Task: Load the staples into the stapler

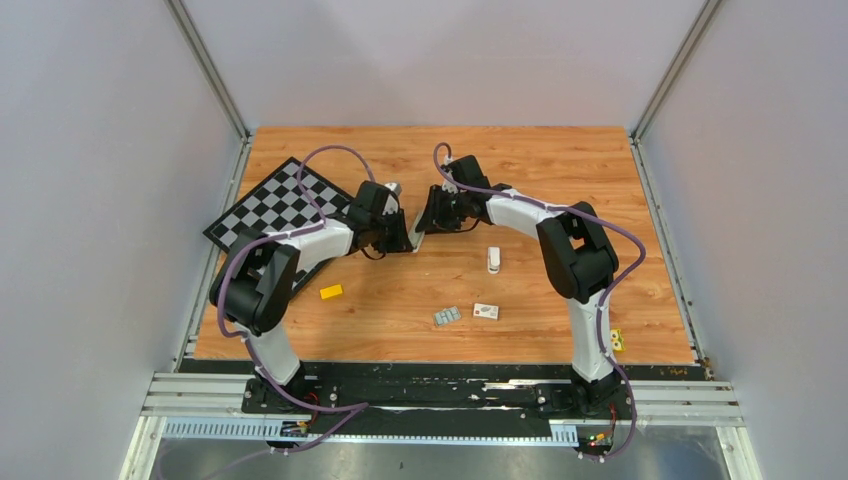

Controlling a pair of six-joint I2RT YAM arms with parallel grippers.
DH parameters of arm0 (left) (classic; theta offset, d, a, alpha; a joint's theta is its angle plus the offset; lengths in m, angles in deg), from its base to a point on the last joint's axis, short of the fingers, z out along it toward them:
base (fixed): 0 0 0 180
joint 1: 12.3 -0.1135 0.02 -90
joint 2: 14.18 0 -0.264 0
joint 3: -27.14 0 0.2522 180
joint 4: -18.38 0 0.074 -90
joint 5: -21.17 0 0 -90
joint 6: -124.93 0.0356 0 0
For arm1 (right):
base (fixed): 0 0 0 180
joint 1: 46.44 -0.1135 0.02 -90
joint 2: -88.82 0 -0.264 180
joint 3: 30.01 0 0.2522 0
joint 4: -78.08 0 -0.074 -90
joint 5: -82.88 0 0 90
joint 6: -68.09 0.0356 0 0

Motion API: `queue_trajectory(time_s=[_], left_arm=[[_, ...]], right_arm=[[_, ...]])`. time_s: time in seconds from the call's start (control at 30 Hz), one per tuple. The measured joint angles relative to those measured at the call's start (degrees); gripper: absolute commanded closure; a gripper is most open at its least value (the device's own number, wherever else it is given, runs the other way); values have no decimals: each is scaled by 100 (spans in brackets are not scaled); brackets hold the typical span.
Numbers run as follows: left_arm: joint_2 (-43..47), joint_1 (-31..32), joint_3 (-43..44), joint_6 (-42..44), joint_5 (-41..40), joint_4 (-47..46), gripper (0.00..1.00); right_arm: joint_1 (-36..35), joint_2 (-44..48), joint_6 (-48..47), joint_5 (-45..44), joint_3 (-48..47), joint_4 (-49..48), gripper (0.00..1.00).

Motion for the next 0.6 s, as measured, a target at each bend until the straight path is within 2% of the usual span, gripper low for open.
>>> queue_trajectory(time_s=[0.33, 0.47, 0.6], left_arm=[[-293, -11, -103, 52, -372, -15, 74], [-208, -11, -155, 42, -363, 33, 66], [114, -11, -236, -76, -334, 177, 64]], right_arm=[[0, -31, -48, -85, 2, -103, 65], [-2, -31, -98, -92, 4, -105, 65], [-13, -28, -168, -122, 4, -116, 65]])
